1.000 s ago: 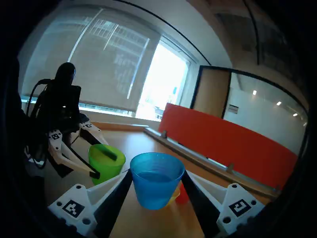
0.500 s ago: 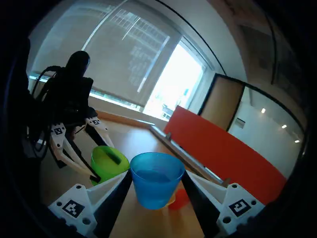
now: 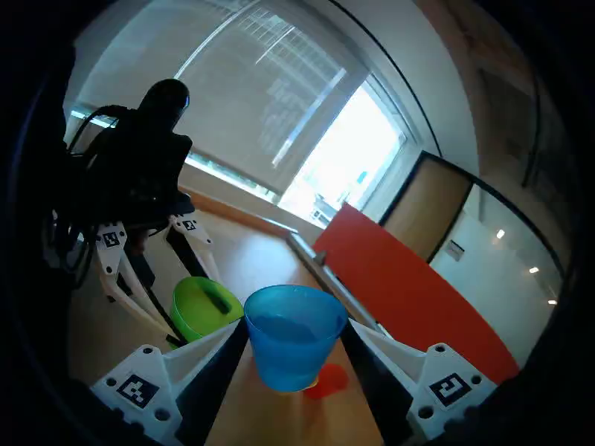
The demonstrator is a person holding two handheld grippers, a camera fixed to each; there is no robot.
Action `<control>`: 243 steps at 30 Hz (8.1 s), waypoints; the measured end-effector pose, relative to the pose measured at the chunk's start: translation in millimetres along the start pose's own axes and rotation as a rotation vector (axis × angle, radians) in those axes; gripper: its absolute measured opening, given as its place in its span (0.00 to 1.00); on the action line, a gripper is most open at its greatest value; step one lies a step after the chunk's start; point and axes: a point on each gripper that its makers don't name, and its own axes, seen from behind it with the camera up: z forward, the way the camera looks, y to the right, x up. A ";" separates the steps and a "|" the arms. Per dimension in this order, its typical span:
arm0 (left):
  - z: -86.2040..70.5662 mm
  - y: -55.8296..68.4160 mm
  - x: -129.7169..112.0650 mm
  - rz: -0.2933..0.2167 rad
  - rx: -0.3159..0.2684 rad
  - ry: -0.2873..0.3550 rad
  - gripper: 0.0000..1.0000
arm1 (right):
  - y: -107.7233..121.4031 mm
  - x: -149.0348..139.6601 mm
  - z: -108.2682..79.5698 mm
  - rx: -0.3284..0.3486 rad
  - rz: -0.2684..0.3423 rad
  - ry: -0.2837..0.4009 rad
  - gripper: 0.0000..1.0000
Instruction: Pour water
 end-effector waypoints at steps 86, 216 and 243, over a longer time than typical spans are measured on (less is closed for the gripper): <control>4.9 16.2 17.2 0.021 -0.043 0.047 0.85 | 17.9 27.1 4.2 0.011 -0.511 -0.061 0.91; 14.2 26.8 7.7 0.045 -0.063 0.025 0.85 | 14.6 29.3 -4.9 -0.015 -0.837 -0.089 0.91; 15.7 27.2 6.5 0.046 -0.064 0.022 0.84 | 17.1 27.7 -8.0 -0.027 -0.908 -0.093 0.91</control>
